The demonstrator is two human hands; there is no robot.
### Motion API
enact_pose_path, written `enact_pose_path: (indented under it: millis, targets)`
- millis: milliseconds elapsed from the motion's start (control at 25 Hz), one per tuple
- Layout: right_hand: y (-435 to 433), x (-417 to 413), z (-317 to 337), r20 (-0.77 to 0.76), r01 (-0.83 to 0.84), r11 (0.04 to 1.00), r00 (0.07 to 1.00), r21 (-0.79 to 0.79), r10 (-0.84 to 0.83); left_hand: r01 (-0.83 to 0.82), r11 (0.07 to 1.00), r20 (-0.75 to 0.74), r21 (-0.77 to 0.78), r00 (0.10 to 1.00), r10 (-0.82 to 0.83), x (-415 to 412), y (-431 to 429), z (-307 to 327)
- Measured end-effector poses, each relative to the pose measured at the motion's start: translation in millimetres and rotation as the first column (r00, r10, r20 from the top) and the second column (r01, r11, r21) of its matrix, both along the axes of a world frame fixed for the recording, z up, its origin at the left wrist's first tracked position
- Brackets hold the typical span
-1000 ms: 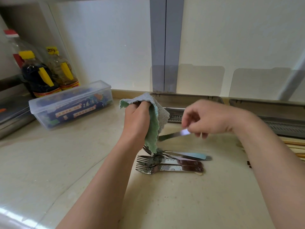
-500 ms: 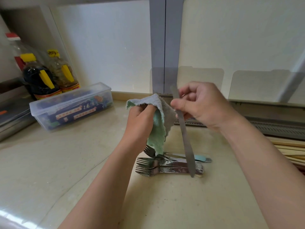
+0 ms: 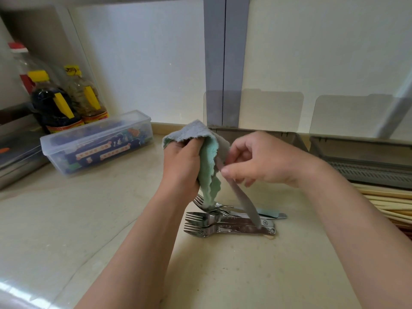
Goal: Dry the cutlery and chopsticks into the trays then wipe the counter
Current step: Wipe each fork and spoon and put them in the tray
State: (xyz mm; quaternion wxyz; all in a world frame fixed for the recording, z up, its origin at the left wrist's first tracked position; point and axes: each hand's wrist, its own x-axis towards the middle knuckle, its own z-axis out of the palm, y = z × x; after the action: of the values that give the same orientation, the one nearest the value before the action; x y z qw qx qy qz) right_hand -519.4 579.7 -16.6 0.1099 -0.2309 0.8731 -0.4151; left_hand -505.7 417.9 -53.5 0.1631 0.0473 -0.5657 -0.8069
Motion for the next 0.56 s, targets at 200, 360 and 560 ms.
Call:
enact_pose_path:
  millis: [200,360,560]
  targets:
    - [-4,2,-4,0.011,-0.017,1.000,1.000,0.014,0.017,-0.033,0.996,-0.003,0.082,0.999,0.033,-4,-2,0]
    - [-6,1,-8,-0.042,0.016,0.999,0.999,-0.051,-0.019,-0.045,0.996,-0.012,0.074,0.999,0.046,-4,-2,-1]
    - [-10,-1,-15,-0.067,0.041,0.996,0.997,-0.079,-0.046,-0.066,0.995,-0.018,0.071,0.998,0.068,-4,-1,-2]
